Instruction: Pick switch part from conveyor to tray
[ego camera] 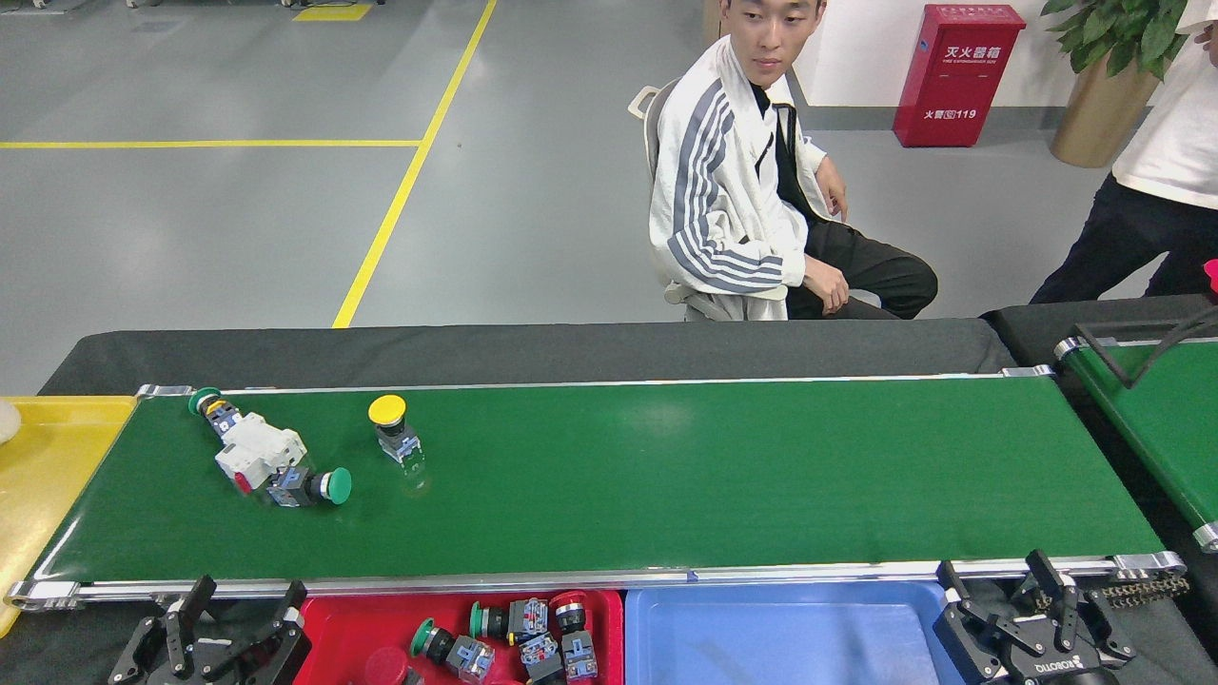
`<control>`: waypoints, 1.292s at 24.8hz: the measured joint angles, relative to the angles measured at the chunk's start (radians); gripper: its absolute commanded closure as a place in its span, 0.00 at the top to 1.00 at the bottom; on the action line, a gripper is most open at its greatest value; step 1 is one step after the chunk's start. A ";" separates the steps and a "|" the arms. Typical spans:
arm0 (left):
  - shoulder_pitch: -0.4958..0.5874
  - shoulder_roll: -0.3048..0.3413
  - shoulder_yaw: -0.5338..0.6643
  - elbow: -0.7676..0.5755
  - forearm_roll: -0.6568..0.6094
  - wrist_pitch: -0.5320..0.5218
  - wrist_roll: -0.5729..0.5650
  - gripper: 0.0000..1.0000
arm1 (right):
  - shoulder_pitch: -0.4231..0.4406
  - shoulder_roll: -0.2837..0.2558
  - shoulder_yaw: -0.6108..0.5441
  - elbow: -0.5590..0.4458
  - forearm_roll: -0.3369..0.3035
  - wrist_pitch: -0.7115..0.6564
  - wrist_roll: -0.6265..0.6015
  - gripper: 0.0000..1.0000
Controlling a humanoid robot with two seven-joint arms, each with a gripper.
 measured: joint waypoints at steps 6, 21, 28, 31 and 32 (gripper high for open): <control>-0.142 0.045 -0.006 0.141 -0.018 0.024 -0.014 1.00 | 0.000 0.000 0.001 0.000 0.000 0.000 0.000 1.00; -0.397 0.111 -0.009 0.514 -0.027 0.027 -0.040 1.00 | 0.000 0.000 0.005 0.000 0.000 0.000 0.003 1.00; -0.437 0.126 -0.010 0.580 -0.020 0.023 -0.043 0.17 | 0.000 0.000 0.017 0.000 0.000 0.000 0.004 1.00; -0.429 0.126 -0.010 0.585 -0.017 -0.015 -0.036 0.08 | 0.000 0.001 0.018 0.000 0.000 0.000 0.005 1.00; -0.426 0.126 -0.010 0.585 -0.016 -0.020 -0.030 0.06 | 0.000 0.003 0.018 0.000 0.000 0.000 0.005 1.00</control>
